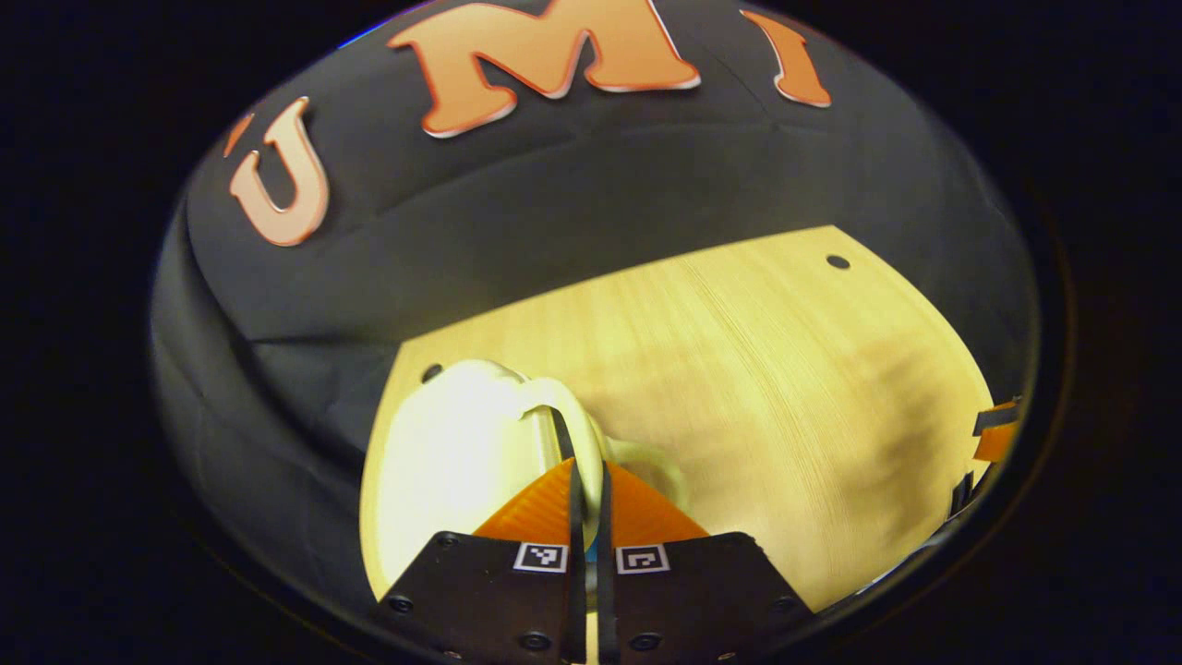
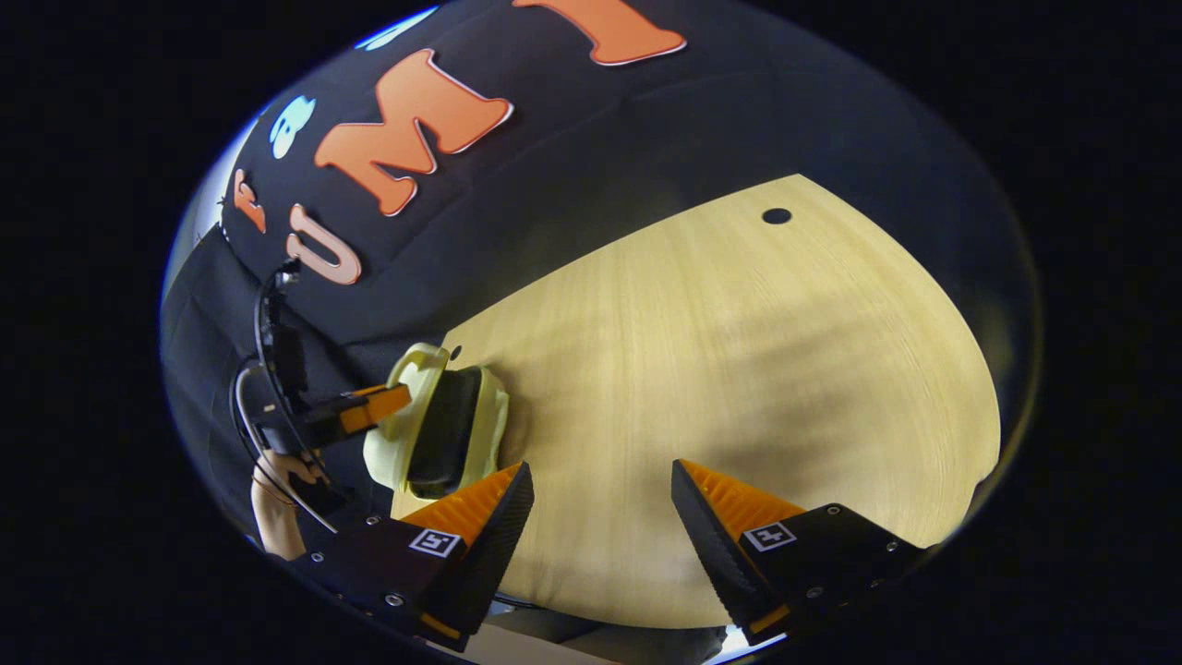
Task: First open the suitcase, pack the skin care products into it, and then close the suitcase.
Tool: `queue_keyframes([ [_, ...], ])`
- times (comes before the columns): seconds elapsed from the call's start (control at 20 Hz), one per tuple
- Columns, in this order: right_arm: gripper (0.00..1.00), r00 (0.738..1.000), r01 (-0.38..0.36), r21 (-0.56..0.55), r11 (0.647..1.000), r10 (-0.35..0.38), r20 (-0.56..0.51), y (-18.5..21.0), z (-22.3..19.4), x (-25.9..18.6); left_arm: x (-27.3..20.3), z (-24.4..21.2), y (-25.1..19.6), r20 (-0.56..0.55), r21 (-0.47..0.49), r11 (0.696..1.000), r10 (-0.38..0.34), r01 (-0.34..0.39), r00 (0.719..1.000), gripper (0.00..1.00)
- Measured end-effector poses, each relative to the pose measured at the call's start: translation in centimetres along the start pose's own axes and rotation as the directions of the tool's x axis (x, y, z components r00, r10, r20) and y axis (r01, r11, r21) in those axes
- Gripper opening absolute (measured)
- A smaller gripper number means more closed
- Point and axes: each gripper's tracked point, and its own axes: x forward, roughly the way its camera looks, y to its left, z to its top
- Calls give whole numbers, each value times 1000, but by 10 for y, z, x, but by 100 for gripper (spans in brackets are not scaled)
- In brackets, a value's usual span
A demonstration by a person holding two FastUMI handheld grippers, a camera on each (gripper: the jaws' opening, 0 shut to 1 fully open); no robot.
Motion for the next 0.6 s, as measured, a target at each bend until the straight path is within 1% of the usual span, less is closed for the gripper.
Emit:
queue_keyframes([
  [0.05,95,1000,11,8,1000,-11,-3,-7,-3,-2,17,-11,-12,-31,15,1000,-11,11,999,5],
  [0.1,95,1000,22,14,1000,-22,-8,-13,-6,-3,30,-18,-10,-64,24,999,-22,23,998,5],
  [0.2,95,999,33,27,999,-33,-17,-23,-16,-2,50,-36,-24,-113,40,999,-18,23,993,5],
  [0.35,95,999,41,35,999,-40,-21,-28,-25,-3,54,-41,-32,-137,146,989,53,-33,989,5],
  [0.45,96,999,40,31,999,-40,-24,-28,-27,-3,55,-41,-31,-133,162,985,81,-59,988,5],
  [0.5,96,999,39,28,999,-39,-24,-28,-27,-3,54,-40,-33,-131,174,982,90,-67,987,5],
  [0.55,96,999,37,29,999,-37,-28,-26,-28,-3,54,-39,-34,-121,177,983,81,-59,989,5],
  [0.6,96,999,37,30,999,-36,-31,-25,-29,-1,54,-41,-35,-121,176,983,71,-49,990,7],
])
